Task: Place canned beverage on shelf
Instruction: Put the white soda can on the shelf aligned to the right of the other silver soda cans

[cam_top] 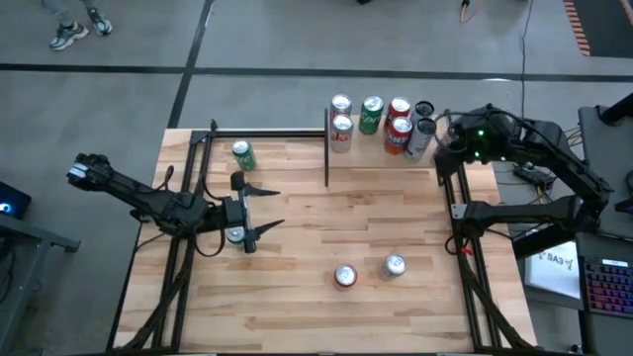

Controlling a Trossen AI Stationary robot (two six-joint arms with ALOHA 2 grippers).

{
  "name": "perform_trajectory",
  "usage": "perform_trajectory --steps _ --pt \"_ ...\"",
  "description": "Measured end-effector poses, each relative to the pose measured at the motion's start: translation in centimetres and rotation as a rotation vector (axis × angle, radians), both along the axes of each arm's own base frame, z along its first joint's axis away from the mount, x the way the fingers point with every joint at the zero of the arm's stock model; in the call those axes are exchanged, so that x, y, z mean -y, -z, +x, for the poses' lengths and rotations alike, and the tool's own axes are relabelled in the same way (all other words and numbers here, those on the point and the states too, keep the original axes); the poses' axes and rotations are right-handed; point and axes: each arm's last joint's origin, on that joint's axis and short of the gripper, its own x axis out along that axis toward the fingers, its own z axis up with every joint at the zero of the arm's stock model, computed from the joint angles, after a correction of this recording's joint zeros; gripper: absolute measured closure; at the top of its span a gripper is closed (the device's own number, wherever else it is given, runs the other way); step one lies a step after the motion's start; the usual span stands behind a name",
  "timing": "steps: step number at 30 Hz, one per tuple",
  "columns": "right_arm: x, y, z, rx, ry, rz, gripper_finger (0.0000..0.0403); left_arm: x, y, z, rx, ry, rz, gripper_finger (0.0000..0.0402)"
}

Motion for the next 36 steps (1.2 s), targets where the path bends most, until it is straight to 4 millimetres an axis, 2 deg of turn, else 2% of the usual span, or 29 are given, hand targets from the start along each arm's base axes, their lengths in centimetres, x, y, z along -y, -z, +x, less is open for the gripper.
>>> perform_trajectory --steps 4,8,26,36 --pt "-0.1 1.2 -0.5 -0.159 0.110 0.104 0.0394 0.0 0.0 0.0 0.000 0.000 0.000 0.0111" --pt "0.1 1.4 -0.2 -0.146 0.135 0.076 0.0394 0.0 0.0 0.0 0.004 0.000 0.000 0.0111" --pt "0.8 1.3 -0.5 -0.300 0.260 -0.151 0.0394 0.0 -0.1 0.0 0.009 0.000 0.013 0.0111" --pt "0.8 1.1 -0.6 -0.301 0.238 -0.159 0.0394 0.0 -0.1 0.0 0.009 0.000 0.014 0.0111"
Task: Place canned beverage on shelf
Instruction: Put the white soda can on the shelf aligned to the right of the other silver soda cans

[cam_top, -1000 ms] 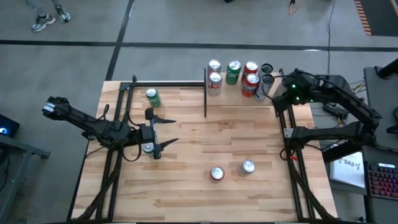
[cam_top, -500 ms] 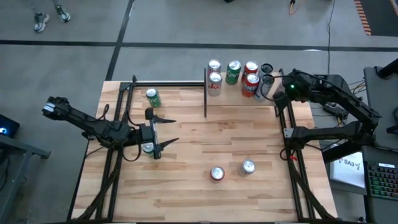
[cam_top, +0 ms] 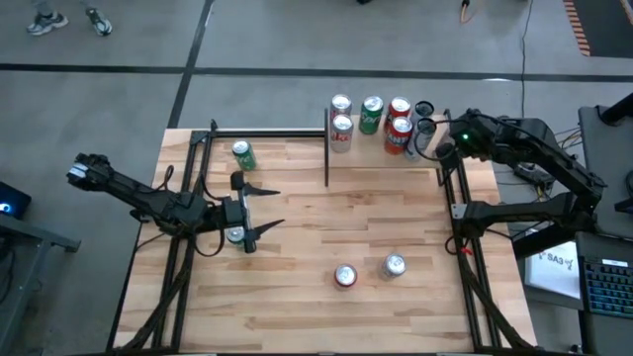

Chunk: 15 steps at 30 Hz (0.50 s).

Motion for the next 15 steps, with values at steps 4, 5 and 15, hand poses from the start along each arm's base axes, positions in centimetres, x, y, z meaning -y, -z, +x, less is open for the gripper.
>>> perform_trajectory --steps 4,5,15 --pt "-0.1 -1.0 0.1 0.082 -0.020 0.002 0.0394 0.0 0.0 0.0 0.000 0.000 0.000 0.0111" --pt "-0.1 -1.3 0.1 0.105 -0.020 -0.011 0.0394 0.0 0.0 0.0 0.000 0.000 0.002 0.0111" --pt "1.8 -1.4 2.5 0.051 0.056 -0.211 0.0394 0.0 -0.1 0.0 0.004 0.000 0.012 0.0111"
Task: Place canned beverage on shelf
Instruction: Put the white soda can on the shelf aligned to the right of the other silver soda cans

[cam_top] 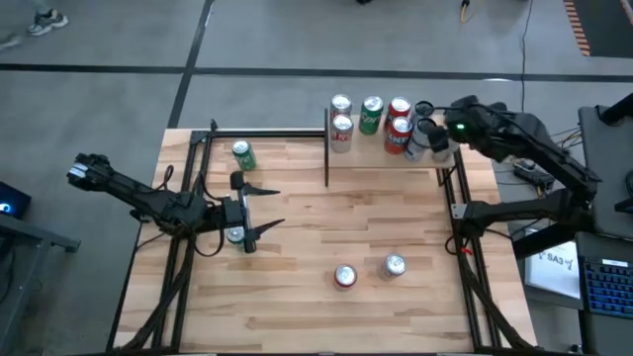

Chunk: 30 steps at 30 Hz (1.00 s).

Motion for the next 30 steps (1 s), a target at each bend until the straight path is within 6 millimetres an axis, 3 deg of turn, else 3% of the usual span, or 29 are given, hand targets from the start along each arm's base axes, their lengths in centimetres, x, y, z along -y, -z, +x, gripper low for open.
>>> perform_trajectory --steps 10,24,30 --pt "1.2 1.4 2.0 -0.113 0.025 0.040 0.0394 0.0 0.0 0.0 -0.002 0.000 0.012 0.0111" --pt "0.8 0.9 0.2 -0.101 0.090 0.028 0.0394 0.0 -0.1 0.0 0.006 0.000 0.001 0.0111" --pt "0.9 1.4 0.4 -0.115 0.092 0.037 0.0394 0.0 -0.1 0.0 0.007 0.001 -0.002 0.0111"
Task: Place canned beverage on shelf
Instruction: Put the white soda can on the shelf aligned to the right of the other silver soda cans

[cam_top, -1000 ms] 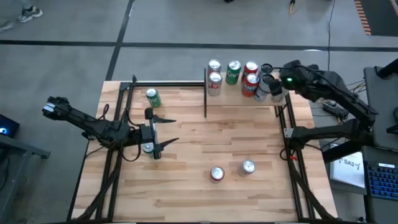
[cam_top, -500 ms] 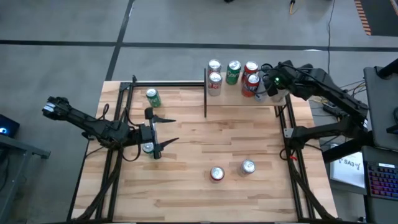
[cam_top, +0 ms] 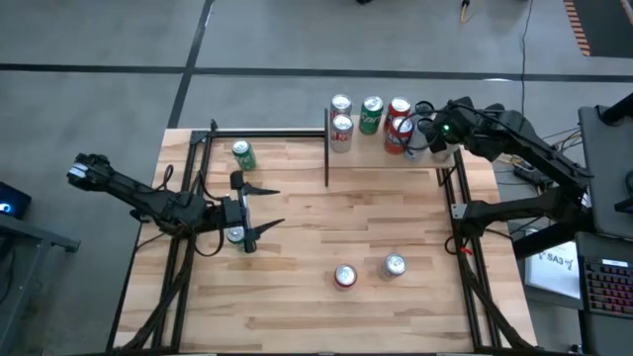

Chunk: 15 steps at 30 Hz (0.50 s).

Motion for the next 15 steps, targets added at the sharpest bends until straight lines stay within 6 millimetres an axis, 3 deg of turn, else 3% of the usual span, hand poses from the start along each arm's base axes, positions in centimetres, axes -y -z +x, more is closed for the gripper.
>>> perform_trajectory --steps 15 --pt "0.4 1.4 0.4 -0.062 0.025 -0.021 0.0394 0.0 0.0 0.0 0.001 0.000 -0.006 0.0111"
